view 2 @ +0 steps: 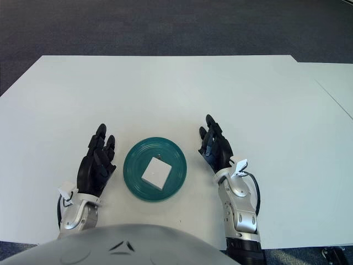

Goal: Put the charger into the plate.

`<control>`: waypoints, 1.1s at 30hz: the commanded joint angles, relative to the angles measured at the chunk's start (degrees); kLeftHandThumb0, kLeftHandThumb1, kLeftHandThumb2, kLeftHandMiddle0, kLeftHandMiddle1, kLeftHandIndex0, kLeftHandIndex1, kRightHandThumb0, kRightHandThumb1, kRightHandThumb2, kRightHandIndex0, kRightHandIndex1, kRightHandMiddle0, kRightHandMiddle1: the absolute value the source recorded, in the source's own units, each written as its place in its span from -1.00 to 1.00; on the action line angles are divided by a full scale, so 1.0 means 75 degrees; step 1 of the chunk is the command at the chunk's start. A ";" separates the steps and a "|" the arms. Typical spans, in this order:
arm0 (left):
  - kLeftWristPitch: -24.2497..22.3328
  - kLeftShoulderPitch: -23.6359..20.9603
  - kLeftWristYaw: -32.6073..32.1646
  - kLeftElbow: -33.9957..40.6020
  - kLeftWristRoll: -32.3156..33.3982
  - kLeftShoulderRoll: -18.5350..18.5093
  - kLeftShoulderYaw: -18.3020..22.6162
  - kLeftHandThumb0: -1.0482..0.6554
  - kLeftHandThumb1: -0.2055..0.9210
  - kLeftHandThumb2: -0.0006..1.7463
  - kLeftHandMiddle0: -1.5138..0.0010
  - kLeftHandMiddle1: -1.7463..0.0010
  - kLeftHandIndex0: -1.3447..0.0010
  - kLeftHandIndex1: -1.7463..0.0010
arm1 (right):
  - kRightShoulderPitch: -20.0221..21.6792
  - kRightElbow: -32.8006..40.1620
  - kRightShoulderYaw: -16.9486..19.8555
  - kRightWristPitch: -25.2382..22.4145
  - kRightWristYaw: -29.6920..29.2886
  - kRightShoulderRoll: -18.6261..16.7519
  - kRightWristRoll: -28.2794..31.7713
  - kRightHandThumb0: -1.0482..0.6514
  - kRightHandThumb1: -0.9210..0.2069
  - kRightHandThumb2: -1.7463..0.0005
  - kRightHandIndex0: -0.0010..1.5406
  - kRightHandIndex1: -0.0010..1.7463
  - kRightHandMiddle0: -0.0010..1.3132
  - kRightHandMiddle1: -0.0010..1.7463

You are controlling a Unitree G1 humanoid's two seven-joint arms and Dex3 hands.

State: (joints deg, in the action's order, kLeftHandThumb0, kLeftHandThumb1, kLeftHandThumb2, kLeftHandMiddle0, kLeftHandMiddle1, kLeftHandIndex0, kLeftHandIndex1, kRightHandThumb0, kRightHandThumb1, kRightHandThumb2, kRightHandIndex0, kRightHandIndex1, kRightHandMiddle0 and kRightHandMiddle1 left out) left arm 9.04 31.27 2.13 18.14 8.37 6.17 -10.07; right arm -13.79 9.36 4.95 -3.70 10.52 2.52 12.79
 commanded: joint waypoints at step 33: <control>0.1128 -0.0122 0.0027 -0.1131 -0.0023 0.0045 0.0426 -1.00 1.00 0.05 1.00 1.00 1.00 1.00 | -0.0294 -0.1571 -0.0132 0.2668 -0.0650 -0.1071 -0.0336 -0.97 -1.00 -0.08 -1.00 -1.00 -0.96 -0.85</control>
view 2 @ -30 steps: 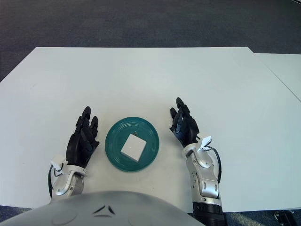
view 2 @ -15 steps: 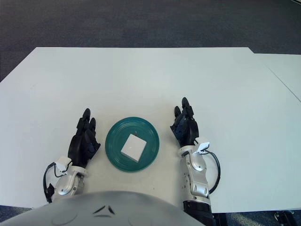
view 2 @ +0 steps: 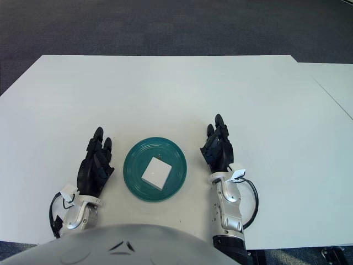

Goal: Put the charger into the plate.

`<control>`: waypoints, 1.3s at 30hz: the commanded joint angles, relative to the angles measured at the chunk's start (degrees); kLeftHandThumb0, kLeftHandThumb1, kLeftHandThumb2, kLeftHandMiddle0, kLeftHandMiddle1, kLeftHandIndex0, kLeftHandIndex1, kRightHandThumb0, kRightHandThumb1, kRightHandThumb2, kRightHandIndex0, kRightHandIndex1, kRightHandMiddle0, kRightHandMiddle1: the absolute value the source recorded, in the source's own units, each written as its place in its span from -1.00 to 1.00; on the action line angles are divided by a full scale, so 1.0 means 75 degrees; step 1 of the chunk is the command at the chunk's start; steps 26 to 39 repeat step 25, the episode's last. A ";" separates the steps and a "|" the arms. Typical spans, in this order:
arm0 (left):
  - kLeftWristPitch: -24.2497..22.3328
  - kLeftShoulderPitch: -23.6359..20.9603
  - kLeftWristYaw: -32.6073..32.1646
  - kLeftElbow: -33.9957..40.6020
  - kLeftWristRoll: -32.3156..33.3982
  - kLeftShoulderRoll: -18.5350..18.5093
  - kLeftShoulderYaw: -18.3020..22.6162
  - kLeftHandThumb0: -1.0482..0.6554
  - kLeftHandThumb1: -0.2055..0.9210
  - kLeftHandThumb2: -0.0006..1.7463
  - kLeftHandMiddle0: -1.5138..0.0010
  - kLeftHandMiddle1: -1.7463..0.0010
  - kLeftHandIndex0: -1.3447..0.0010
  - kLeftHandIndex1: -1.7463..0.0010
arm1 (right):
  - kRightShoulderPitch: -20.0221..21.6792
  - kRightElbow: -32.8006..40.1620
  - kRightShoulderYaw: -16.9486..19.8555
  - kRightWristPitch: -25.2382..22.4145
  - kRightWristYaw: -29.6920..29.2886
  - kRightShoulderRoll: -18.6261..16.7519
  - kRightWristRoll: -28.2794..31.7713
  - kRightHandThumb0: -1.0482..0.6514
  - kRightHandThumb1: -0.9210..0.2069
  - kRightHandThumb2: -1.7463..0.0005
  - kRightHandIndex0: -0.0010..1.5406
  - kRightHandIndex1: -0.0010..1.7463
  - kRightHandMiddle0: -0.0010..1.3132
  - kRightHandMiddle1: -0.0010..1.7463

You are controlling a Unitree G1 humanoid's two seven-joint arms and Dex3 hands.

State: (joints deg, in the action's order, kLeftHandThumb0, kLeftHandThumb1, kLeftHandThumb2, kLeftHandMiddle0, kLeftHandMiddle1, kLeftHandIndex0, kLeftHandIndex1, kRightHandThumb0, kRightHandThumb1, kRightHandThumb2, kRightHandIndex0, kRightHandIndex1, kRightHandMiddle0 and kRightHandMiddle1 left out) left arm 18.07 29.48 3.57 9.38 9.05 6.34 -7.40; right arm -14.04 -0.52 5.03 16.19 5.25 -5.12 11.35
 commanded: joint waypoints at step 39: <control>0.0213 -0.0055 -0.0844 -0.0204 -0.0250 0.0421 0.0056 -1.00 1.00 0.06 1.00 1.00 1.00 1.00 | -0.0301 -0.0495 -0.0324 0.0240 0.0097 -0.0026 -0.0234 -0.89 -1.00 -0.09 -1.00 -1.00 -1.00 -0.91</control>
